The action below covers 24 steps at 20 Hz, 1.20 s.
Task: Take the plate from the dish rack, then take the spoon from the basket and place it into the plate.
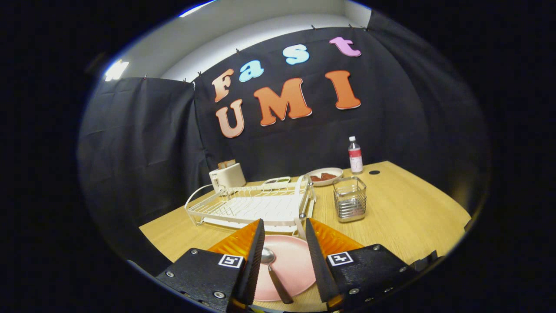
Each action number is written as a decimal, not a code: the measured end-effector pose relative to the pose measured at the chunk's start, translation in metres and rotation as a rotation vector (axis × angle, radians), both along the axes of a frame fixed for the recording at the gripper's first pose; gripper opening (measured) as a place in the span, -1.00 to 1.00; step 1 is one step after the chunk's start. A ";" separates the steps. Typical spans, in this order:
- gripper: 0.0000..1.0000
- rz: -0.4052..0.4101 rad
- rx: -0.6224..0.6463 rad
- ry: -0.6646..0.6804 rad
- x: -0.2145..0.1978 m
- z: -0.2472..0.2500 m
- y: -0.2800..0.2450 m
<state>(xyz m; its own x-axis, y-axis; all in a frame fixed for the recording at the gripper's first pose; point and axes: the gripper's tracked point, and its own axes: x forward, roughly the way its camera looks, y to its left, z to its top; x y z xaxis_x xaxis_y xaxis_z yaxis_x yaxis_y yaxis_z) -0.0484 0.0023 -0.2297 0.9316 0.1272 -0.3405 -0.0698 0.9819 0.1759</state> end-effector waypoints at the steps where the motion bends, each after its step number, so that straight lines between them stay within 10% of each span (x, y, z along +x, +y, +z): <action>1: 0.16 -0.018 -0.016 -0.031 0.001 0.013 0.000; 8: 0.56 -0.096 -0.069 -0.137 -0.005 0.062 0.017; 24: 0.71 -0.187 -0.256 -0.361 -0.038 0.131 0.033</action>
<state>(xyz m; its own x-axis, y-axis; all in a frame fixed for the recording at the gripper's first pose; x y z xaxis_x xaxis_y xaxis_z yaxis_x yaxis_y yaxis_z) -0.0860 0.0356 -0.0984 0.9950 -0.0995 0.0101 0.1000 0.9921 -0.0760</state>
